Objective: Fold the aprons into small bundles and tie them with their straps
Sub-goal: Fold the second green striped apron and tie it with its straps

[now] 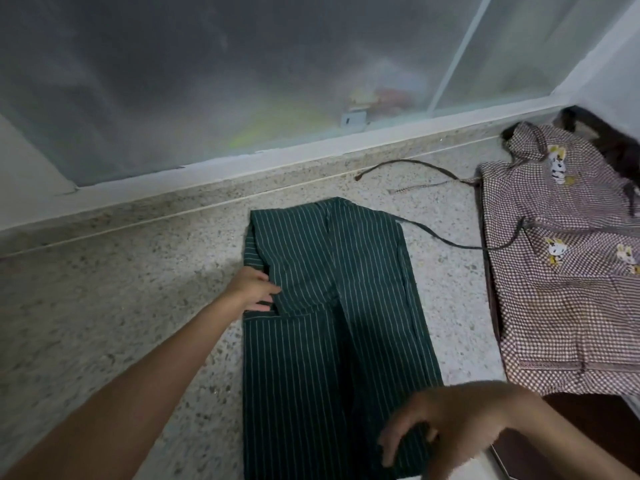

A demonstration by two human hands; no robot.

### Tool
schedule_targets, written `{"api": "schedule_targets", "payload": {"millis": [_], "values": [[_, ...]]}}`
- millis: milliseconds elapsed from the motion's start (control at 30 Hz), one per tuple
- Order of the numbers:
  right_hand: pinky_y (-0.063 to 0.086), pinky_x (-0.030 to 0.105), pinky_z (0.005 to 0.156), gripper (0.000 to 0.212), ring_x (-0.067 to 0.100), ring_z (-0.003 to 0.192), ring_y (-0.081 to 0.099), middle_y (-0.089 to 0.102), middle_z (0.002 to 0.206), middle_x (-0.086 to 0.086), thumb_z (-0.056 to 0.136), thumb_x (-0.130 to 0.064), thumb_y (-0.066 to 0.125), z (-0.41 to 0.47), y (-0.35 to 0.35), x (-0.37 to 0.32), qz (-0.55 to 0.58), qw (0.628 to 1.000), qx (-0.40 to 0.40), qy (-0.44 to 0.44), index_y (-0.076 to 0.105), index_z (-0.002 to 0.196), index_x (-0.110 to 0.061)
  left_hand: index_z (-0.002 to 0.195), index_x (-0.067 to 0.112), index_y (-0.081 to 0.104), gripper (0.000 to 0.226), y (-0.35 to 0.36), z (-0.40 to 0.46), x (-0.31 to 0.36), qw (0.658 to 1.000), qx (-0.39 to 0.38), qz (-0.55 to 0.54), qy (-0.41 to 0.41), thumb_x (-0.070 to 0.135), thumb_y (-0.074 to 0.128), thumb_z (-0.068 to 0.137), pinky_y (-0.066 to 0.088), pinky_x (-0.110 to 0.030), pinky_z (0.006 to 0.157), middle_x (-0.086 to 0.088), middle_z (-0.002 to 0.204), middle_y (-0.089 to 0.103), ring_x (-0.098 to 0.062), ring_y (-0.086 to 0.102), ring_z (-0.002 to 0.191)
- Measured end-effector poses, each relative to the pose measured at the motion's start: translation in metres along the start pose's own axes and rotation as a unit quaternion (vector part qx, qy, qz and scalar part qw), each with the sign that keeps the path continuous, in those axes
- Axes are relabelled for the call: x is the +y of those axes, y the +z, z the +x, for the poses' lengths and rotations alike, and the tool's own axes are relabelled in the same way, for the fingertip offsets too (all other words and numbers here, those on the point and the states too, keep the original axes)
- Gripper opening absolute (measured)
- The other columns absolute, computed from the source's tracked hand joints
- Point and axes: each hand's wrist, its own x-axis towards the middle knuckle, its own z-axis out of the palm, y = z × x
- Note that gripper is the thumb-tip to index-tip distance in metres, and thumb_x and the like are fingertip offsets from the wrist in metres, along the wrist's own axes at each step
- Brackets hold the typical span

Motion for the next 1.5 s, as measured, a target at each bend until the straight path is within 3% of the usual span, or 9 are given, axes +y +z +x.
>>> {"api": "schedule_targets", "payload": {"millis": [200, 400, 500, 633, 767, 900, 1167, 1367, 1500], "values": [[0.048, 0.029, 0.064, 0.035, 0.021, 0.072, 0.063, 0.066, 0.079, 0.006, 0.096, -0.041, 0.047, 0.084, -0.075, 0.001, 0.061, 0.855, 0.513, 0.044, 0.066, 0.096, -0.012, 0.117, -0.002, 0.056, 0.048, 0.004, -0.008, -0.008, 0.999, -0.005, 0.040, 0.011, 0.024, 0.073, 0.081, 0.054, -0.029, 0.074, -0.018, 0.118, 0.063, -0.019, 0.065, 0.088], [0.046, 0.030, 0.065, 0.037, 0.025, 0.074, 0.059, 0.057, 0.077, 0.005, 0.088, -0.048, 0.058, 0.140, -0.096, -0.013, 0.054, 0.811, 0.572, 0.111, 0.058, 0.075, -0.013, 0.129, 0.003, 0.047, 0.040, 0.012, -0.011, -0.008, 1.000, -0.005, 0.019, 0.000, 0.014, 0.058, 0.092, 0.054, -0.032, 0.081, -0.014, 0.126, 0.057, -0.022, 0.062, 0.099], [0.047, 0.029, 0.071, 0.033, 0.021, 0.069, 0.058, 0.058, 0.070, 0.005, 0.089, -0.039, 0.059, 0.139, -0.101, -0.025, 0.134, 0.835, 0.530, 0.071, 0.058, 0.069, -0.013, 0.114, 0.007, 0.055, 0.020, 0.011, -0.022, -0.001, 0.997, -0.033, -0.070, -0.015, 0.008, 0.053, 0.094, 0.057, -0.028, 0.066, -0.010, 0.116, 0.063, -0.015, 0.065, 0.079], [0.047, 0.038, 0.098, 0.049, 0.025, 0.106, 0.059, 0.062, 0.117, 0.010, 0.088, -0.040, 0.058, 0.120, -0.112, -0.032, 0.317, 0.880, 0.345, 0.079, 0.052, 0.122, -0.004, 0.102, 0.008, 0.056, 0.011, 0.005, -0.046, 0.012, 0.988, -0.060, -0.144, -0.011, 0.004, 0.055, 0.092, 0.058, -0.027, 0.058, -0.011, 0.103, 0.065, -0.014, 0.067, 0.074], [0.044, 0.033, 0.092, 0.032, 0.009, 0.092, 0.055, 0.059, 0.094, -0.007, 0.094, -0.029, 0.051, 0.058, -0.101, -0.056, 0.338, 0.900, 0.274, -0.037, 0.047, 0.126, -0.022, 0.106, 0.008, 0.055, 0.017, -0.010, -0.086, 0.027, 0.982, -0.073, -0.172, 0.023, 0.003, 0.056, 0.090, 0.059, -0.032, 0.063, -0.014, 0.115, 0.061, -0.020, 0.066, 0.084], [0.048, 0.036, 0.097, 0.023, 0.018, 0.092, 0.068, 0.073, 0.095, 0.005, 0.098, -0.021, 0.046, 0.006, -0.044, -0.068, 0.292, 0.913, 0.251, -0.135, 0.058, 0.112, -0.007, 0.109, 0.011, 0.048, 0.024, -0.019, -0.148, 0.016, 0.990, -0.102, -0.080, 0.051, 0.004, 0.058, 0.089, 0.058, -0.032, 0.064, -0.003, 0.097, 0.057, -0.017, 0.062, 0.075], [0.053, 0.026, 0.067, 0.026, 0.014, 0.065, 0.063, 0.068, 0.074, 0.003, 0.088, -0.036, 0.063, 0.079, 0.082, -0.009, 0.276, 0.924, 0.261, 0.052, 0.066, 0.085, -0.011, 0.137, 0.000, 0.036, 0.065, 0.008, -0.157, -0.095, 0.985, -0.060, 0.145, -0.065, 0.013, 0.070, 0.083, 0.056, -0.023, 0.063, -0.016, 0.135, 0.051, -0.011, 0.063, 0.079], [0.029, 0.024, 0.049, 0.060, 0.004, 0.029, 0.030, 0.028, 0.029, -0.009, 0.087, -0.045, 0.061, 0.122, 0.110, -0.005, 0.127, 0.893, 0.431, 0.020, 0.032, 0.041, -0.020, 0.102, 0.009, 0.066, 0.035, 0.019, -0.128, -0.160, 0.967, 0.095, 0.234, 0.031, 0.027, 0.078, 0.074, 0.055, -0.031, 0.073, -0.006, 0.090, 0.071, -0.014, 0.066, 0.078], [0.037, 0.014, 0.056, 0.028, -0.003, 0.054, 0.049, 0.056, 0.062, -0.010, 0.088, -0.040, 0.061, 0.102, 0.141, 0.000, 0.116, 0.955, 0.272, -0.021, 0.058, 0.066, -0.022, 0.075, 0.025, 0.065, 0.018, 0.019, -0.131, -0.178, 0.941, 0.164, 0.287, 0.079, 0.032, 0.081, 0.070, 0.054, -0.033, 0.080, 0.003, 0.090, 0.072, -0.013, 0.066, 0.082]]}}
